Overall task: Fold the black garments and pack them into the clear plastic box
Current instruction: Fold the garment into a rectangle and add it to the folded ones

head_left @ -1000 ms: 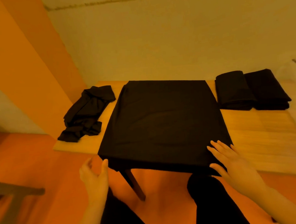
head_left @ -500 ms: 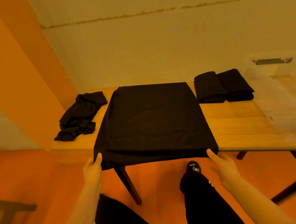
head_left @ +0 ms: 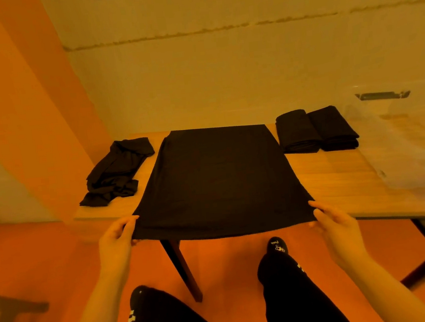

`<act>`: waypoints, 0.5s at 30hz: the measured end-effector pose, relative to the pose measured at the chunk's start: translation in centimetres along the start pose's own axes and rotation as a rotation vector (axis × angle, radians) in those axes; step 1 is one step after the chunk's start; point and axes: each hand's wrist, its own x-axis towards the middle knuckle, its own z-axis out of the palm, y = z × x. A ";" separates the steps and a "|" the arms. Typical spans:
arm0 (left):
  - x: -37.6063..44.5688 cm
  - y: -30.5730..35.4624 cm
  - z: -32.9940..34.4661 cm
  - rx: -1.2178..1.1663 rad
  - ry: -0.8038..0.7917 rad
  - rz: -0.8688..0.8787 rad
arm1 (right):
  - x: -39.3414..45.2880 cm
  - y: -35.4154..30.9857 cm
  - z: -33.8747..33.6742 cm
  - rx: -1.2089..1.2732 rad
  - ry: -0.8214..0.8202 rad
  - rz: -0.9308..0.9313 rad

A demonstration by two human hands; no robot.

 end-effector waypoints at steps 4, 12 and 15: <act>0.3 2.7 -1.0 0.131 -0.228 0.020 | 1.2 -2.2 -1.0 -0.196 -0.134 -0.040; 3.4 6.0 -3.5 0.926 -0.644 0.260 | 2.8 -6.7 -3.1 -0.762 -0.350 -0.176; 4.1 7.1 -3.4 0.923 -0.631 0.285 | 3.7 -7.7 -3.3 -0.792 -0.336 -0.235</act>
